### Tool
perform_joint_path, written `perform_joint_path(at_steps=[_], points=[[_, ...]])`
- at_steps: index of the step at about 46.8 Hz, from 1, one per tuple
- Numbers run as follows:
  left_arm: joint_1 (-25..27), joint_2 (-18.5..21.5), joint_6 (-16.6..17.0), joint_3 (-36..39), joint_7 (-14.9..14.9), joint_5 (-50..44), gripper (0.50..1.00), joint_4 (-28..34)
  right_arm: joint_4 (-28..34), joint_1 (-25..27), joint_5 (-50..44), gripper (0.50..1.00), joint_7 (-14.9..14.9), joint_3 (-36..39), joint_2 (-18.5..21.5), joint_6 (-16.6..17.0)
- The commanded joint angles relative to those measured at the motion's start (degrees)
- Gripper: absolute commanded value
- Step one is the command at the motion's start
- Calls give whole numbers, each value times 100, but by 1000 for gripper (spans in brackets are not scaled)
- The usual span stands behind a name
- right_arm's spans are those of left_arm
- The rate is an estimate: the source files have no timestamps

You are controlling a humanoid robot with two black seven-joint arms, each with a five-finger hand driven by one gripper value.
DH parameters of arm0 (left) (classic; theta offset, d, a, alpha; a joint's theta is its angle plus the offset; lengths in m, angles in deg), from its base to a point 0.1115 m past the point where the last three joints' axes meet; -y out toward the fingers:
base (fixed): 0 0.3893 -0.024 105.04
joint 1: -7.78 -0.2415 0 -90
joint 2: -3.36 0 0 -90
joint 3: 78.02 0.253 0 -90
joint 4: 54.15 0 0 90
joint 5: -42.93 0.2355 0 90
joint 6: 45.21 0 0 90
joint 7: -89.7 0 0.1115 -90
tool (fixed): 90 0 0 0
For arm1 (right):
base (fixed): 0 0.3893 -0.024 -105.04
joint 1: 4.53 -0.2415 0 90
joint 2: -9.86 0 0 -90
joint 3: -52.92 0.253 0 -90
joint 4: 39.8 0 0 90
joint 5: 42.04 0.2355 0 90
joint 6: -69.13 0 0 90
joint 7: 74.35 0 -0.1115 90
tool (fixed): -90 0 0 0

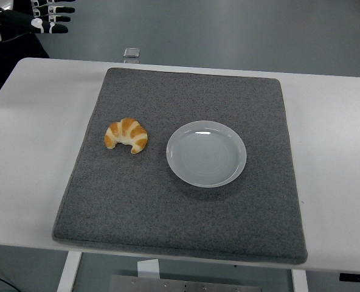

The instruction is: Place the bread on the plate

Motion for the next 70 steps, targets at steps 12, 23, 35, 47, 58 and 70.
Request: perform_joint_path(at_steps=[12,23,35,47,58,70], points=[[-40,312,1,-238,491,1717,994,950,0,-1,0,952,-1,3,0,0],[-102,409,1,-203,738,2684,994,1645,0,-1,0,952,-1,3,0,0],[-172,382,1,-212,1344,3546,994,1680,0,-1,0,952,-1,3,0,0],[-479,225,960,-133,1450,3967,994,1671,0,-1,0,952,-1,3,0,0],[-1024,48,1654,-80,1573,4785,994,2067,0,-1,0,952,-1,3,0,0],[-1077,-198,2585,570,1564,5558,994,2120,0,-1,0,954,-1,-5,0,0]])
